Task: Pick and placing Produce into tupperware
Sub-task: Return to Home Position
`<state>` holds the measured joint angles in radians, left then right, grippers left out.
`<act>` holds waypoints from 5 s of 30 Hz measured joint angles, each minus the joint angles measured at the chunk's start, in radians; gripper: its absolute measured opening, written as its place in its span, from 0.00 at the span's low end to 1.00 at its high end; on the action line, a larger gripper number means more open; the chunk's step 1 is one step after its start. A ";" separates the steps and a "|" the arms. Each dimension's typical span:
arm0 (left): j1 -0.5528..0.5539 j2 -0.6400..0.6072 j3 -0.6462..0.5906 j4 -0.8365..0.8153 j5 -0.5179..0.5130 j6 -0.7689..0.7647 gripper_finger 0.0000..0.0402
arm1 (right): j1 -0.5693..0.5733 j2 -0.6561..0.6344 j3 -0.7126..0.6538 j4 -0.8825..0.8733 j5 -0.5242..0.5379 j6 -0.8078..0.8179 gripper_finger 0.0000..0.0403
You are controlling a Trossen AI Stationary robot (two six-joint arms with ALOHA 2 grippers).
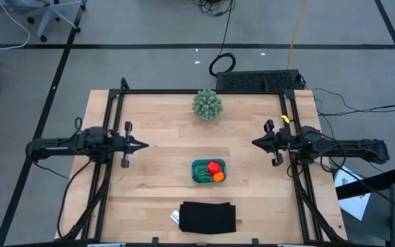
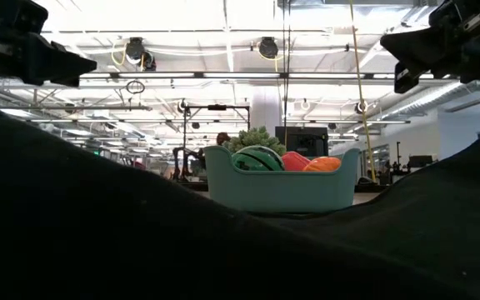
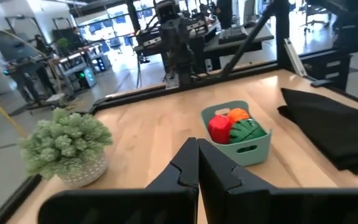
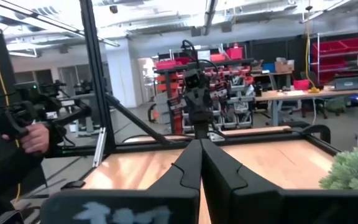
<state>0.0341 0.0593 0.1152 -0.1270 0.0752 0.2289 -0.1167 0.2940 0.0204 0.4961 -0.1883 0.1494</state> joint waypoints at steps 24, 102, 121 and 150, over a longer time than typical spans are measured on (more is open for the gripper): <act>-0.148 -0.057 0.015 -0.087 -0.182 0.030 0.00 | 0.003 -0.175 -0.001 -0.146 0.000 0.007 0.00; -0.154 -0.057 0.016 -0.062 -0.216 -0.055 0.06 | 0.003 -0.261 -0.002 -0.254 0.004 -0.084 0.00; -0.154 -0.057 0.016 -0.063 -0.216 -0.054 0.06 | 0.003 -0.261 -0.002 -0.255 0.004 -0.083 0.00; -0.154 -0.057 0.016 -0.063 -0.216 -0.054 0.06 | 0.003 -0.261 -0.001 -0.255 0.004 -0.083 0.00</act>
<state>-0.1204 0.0021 0.1310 -0.1902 -0.1406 0.1745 -0.1139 0.0330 0.0190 0.2415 -0.1842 0.0662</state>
